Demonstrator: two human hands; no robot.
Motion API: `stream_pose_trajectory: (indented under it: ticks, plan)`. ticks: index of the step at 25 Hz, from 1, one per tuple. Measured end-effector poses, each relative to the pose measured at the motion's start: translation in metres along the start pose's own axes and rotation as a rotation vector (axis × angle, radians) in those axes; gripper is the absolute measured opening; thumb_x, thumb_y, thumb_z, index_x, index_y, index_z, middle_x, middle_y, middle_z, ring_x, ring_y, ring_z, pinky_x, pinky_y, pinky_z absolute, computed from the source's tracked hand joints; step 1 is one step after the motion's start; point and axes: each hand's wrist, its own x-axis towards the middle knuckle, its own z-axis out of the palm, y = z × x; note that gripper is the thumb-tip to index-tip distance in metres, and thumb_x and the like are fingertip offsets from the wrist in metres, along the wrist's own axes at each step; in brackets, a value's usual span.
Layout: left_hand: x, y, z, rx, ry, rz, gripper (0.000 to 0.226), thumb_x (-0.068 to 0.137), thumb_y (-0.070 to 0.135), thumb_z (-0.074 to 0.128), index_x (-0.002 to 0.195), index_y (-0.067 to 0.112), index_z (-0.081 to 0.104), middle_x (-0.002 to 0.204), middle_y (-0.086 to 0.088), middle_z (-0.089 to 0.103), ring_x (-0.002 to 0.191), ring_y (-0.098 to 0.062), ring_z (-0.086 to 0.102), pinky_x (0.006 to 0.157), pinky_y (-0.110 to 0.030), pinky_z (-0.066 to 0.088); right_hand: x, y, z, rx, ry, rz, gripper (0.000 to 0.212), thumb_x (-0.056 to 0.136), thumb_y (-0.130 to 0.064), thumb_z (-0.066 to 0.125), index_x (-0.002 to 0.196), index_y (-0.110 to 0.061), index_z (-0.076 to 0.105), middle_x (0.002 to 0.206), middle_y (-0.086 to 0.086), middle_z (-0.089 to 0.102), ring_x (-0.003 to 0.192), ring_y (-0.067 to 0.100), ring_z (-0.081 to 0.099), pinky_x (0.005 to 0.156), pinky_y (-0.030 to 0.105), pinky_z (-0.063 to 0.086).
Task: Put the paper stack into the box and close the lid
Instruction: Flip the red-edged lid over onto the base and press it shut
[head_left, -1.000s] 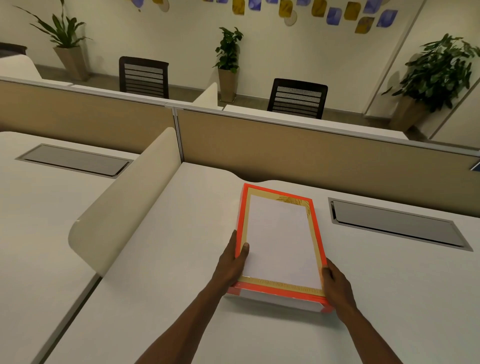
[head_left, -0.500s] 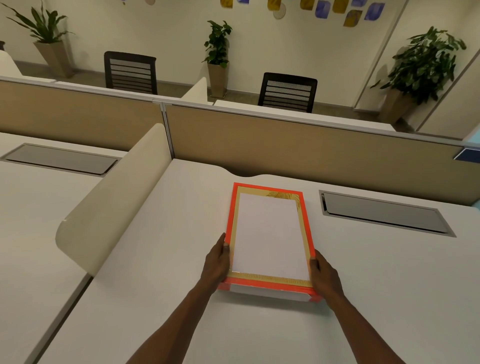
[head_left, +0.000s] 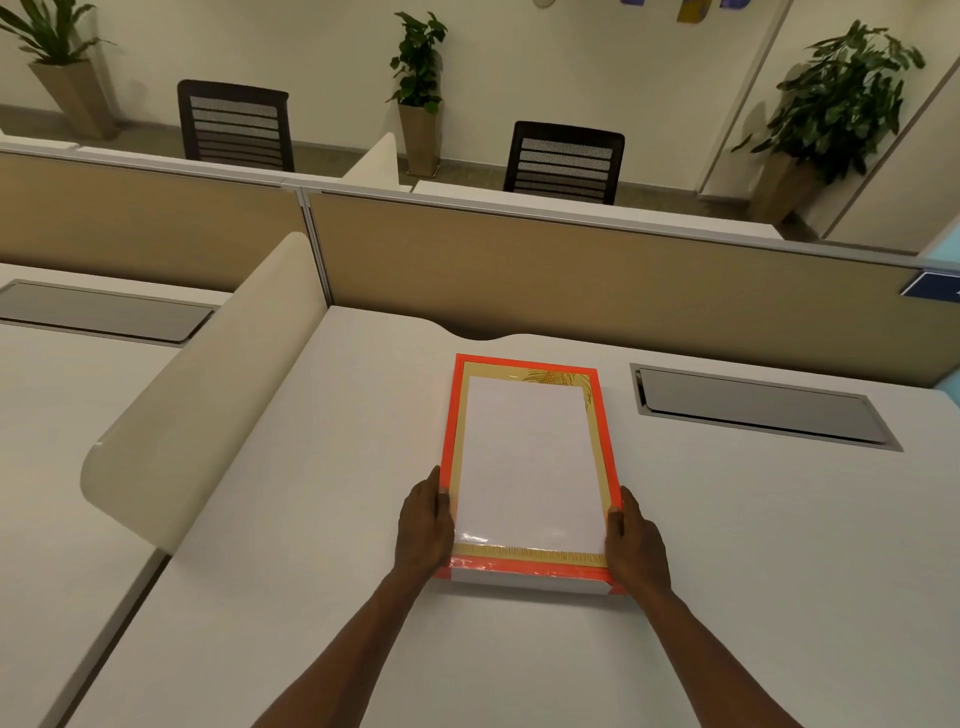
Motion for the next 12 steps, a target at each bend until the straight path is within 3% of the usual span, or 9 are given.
stream_pose_trajectory:
  ticks: [3, 5, 8, 12]
  plan:
    - [0.018, 0.001, -0.004, 0.145, -0.008, 0.078, 0.044, 0.103, 0.021, 0.043, 0.144, 0.005, 0.046, 0.131, -0.015, 0.061, 0.121, -0.032, 0.058, 0.106, -0.044, 0.048, 0.006, 0.0, 0.0, -0.032, 0.0, -0.045, 0.063, 0.102, -0.04, 0.044, 0.155, -0.014, 0.023, 0.151, 0.015, 0.045, 0.133, 0.035, 0.049, 0.108, 0.048, 0.042]
    - [0.036, 0.01, -0.008, 0.234, -0.044, 0.144, 0.055, 0.103, 0.031, 0.042, 0.153, 0.008, 0.033, 0.15, -0.014, 0.046, 0.139, -0.031, 0.044, 0.114, -0.044, 0.041, 0.006, -0.002, 0.004, -0.133, 0.014, -0.129, 0.074, 0.098, -0.051, 0.044, 0.157, -0.018, 0.016, 0.163, 0.01, 0.026, 0.145, 0.033, 0.033, 0.114, 0.048, 0.034]
    - [0.07, 0.028, -0.007, 0.426, -0.114, 0.23, 0.07, 0.102, 0.051, 0.033, 0.159, 0.016, 0.013, 0.168, -0.005, 0.014, 0.155, -0.026, 0.014, 0.124, -0.044, 0.023, 0.003, -0.002, 0.018, -0.314, -0.017, -0.29, 0.083, 0.092, -0.067, 0.037, 0.158, -0.024, 0.008, 0.167, 0.005, 0.01, 0.152, 0.028, 0.015, 0.12, 0.046, 0.023]
    - [0.116, 0.044, -0.005, 0.618, -0.215, 0.275, 0.078, 0.099, 0.061, 0.026, 0.16, 0.017, 0.004, 0.169, -0.003, 0.002, 0.156, -0.024, 0.003, 0.127, -0.043, 0.014, 0.008, 0.0, 0.026, -0.439, -0.011, -0.312, 0.086, 0.088, -0.078, 0.023, 0.158, -0.03, 0.008, 0.167, 0.005, 0.005, 0.154, 0.029, 0.007, 0.12, 0.047, 0.021]
